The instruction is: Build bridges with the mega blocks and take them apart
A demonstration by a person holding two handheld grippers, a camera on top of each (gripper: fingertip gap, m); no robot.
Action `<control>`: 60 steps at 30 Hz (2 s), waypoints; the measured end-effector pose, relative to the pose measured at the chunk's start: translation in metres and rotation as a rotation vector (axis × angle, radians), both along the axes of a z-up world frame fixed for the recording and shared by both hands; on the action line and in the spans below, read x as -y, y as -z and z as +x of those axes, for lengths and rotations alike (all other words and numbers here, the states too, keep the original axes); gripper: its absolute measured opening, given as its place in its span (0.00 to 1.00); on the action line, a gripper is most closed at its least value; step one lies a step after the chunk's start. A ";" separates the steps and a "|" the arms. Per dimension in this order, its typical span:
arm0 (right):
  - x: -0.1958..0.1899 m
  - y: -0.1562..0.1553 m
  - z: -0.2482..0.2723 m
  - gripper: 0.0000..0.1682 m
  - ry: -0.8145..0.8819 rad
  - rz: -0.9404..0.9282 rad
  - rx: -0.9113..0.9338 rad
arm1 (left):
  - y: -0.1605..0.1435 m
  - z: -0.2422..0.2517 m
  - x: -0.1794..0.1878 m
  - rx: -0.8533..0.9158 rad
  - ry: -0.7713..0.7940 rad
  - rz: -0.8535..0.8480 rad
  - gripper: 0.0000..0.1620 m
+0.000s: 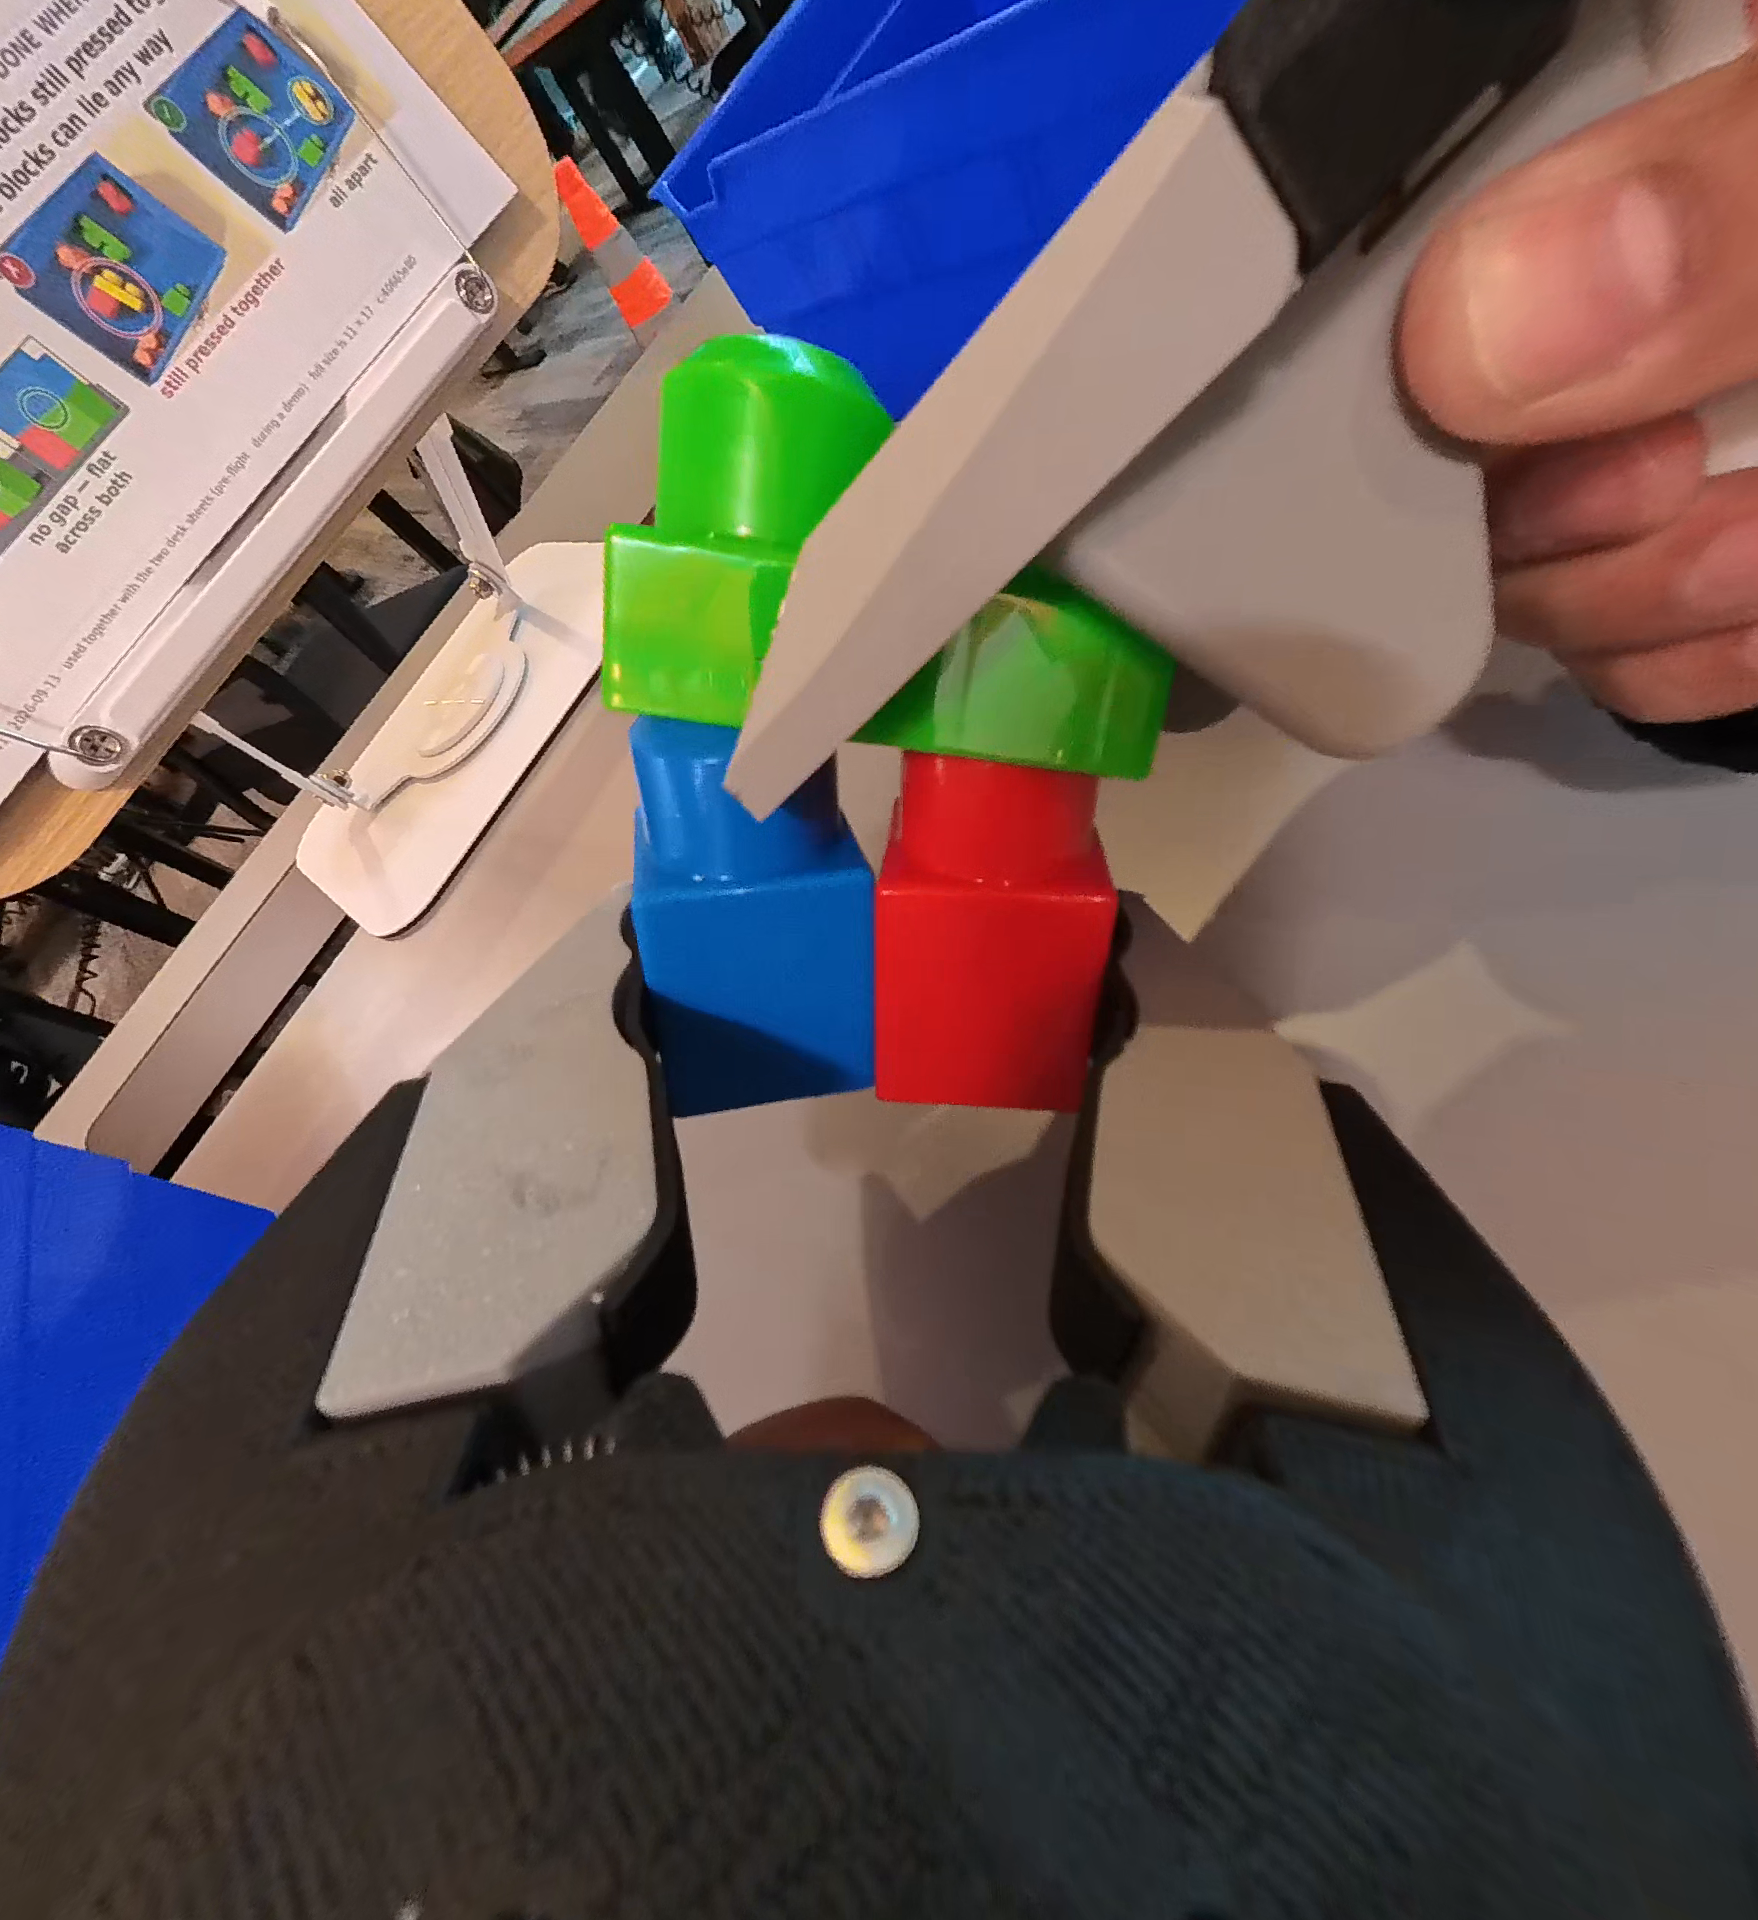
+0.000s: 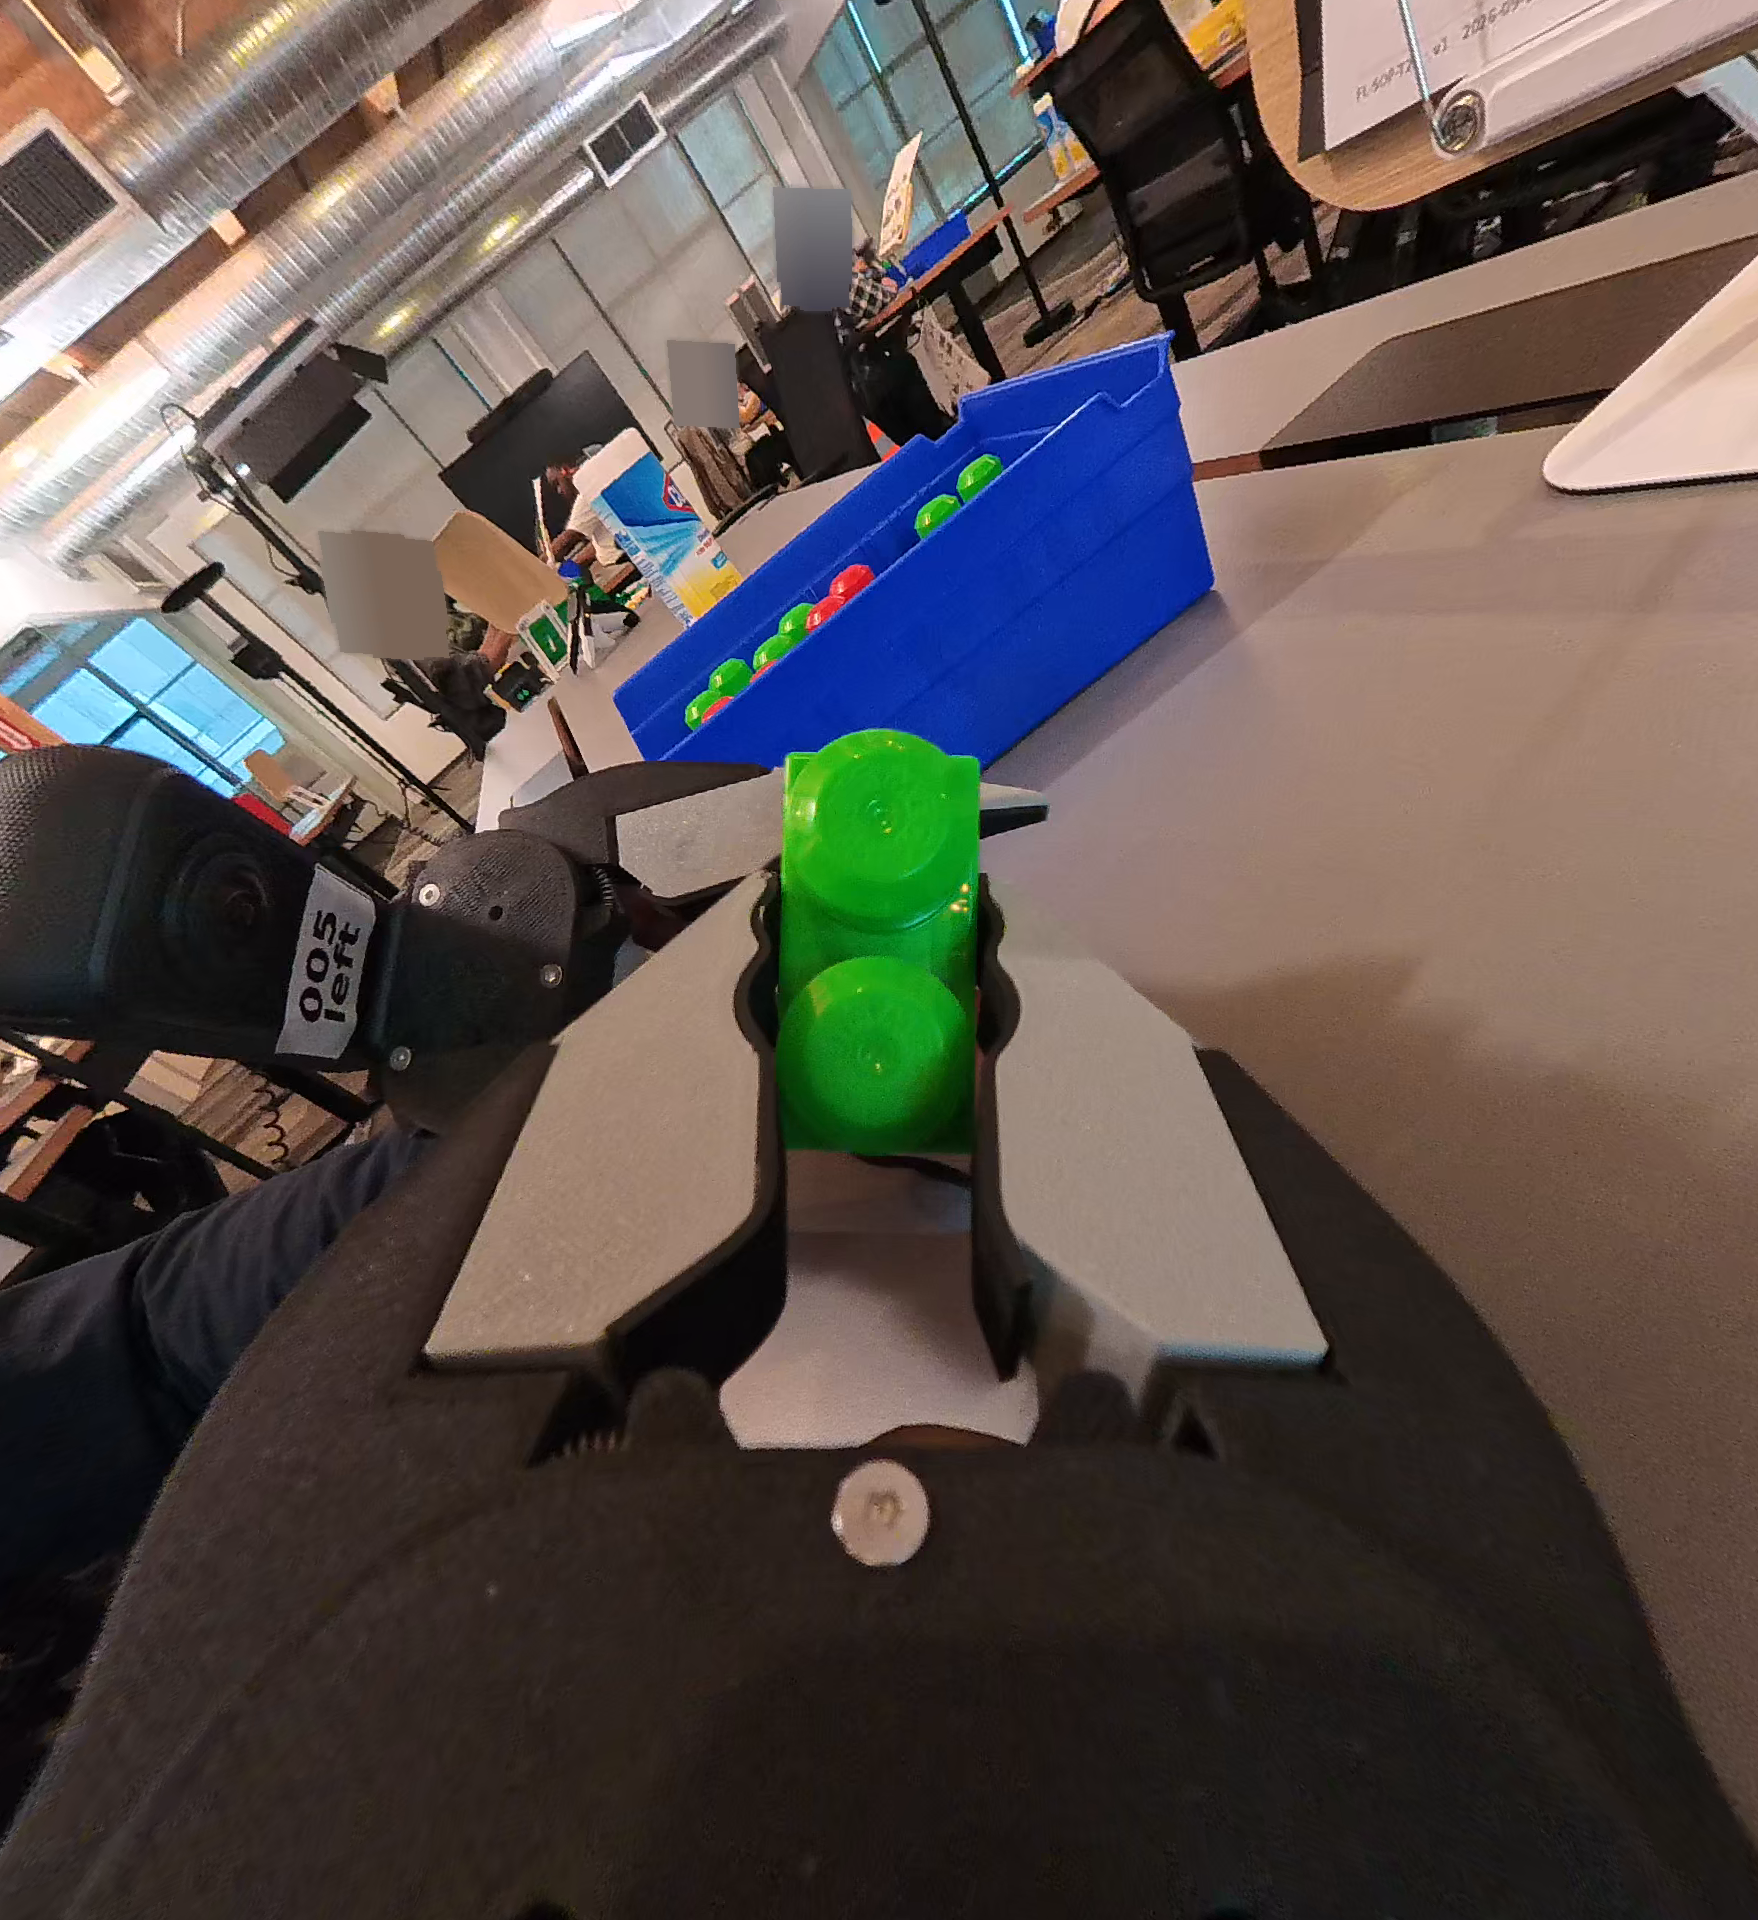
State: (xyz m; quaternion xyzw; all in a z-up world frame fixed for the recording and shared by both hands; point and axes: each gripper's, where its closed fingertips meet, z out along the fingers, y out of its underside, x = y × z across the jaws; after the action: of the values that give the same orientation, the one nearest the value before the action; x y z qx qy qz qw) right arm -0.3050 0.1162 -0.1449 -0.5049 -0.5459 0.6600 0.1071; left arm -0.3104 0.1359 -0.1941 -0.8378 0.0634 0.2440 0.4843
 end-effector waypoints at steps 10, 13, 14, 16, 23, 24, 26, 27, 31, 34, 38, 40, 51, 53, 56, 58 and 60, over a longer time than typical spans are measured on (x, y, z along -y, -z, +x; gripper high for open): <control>0.003 0.015 -0.002 0.20 0.044 0.243 0.017 | 0.005 0.000 0.001 -0.066 -0.002 -0.049 0.52; 0.005 0.013 -0.001 0.20 0.033 0.234 0.017 | 0.004 0.002 0.001 -0.050 0.012 -0.040 0.52; 0.004 0.014 -0.001 0.20 0.026 0.223 0.025 | 0.004 0.002 0.001 -0.054 0.010 -0.041 0.52; 0.004 0.015 0.000 0.20 0.016 0.205 0.038 | 0.004 0.003 0.000 -0.054 0.015 -0.037 0.52; 0.000 0.018 -0.001 0.20 0.012 0.137 0.066 | -0.001 0.005 -0.001 -0.099 0.027 -0.010 0.52; 0.000 0.017 -0.001 0.20 0.013 0.137 0.058 | -0.002 0.005 -0.001 -0.093 0.026 -0.005 0.52; 0.000 0.014 -0.001 0.20 0.016 0.136 0.041 | -0.004 0.005 -0.001 -0.079 0.025 0.002 0.52; 0.000 0.013 -0.001 0.20 0.019 0.135 0.038 | -0.004 0.005 -0.001 -0.074 0.023 0.002 0.52; 0.001 0.013 -0.002 0.20 0.015 0.128 0.039 | -0.005 0.005 -0.001 -0.075 0.025 0.006 0.52; 0.001 0.013 -0.002 0.20 0.012 0.118 0.036 | -0.006 0.005 -0.001 -0.079 0.024 0.010 0.52; 0.001 0.014 -0.002 0.20 0.004 0.107 0.042 | -0.005 0.006 -0.001 -0.079 0.029 0.009 0.52; 0.001 0.013 -0.002 0.20 0.001 0.100 0.044 | -0.006 0.006 -0.001 -0.074 0.033 0.011 0.52; -0.002 0.000 0.000 0.20 0.010 0.064 -0.010 | -0.012 0.006 0.000 -0.028 0.039 0.055 0.52; -0.007 -0.005 0.000 0.20 0.028 0.055 -0.027 | -0.013 0.005 0.001 -0.017 0.040 0.063 0.52; -0.014 -0.013 0.002 0.20 0.047 0.036 -0.056 | -0.015 0.005 0.001 -0.013 0.041 0.067 0.51; -0.016 -0.016 0.002 0.20 0.053 0.034 -0.062 | -0.014 0.005 0.001 -0.014 0.042 0.067 0.51; -0.018 -0.017 0.003 0.20 0.059 0.027 -0.067 | -0.014 0.005 0.001 -0.015 0.043 0.064 0.51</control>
State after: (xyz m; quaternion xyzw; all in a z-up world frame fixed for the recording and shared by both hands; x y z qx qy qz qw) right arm -0.3025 0.1344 -0.1281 -0.4969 -0.5358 0.6656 0.1514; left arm -0.3050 0.1350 -0.1804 -0.8184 0.0769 0.2416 0.5157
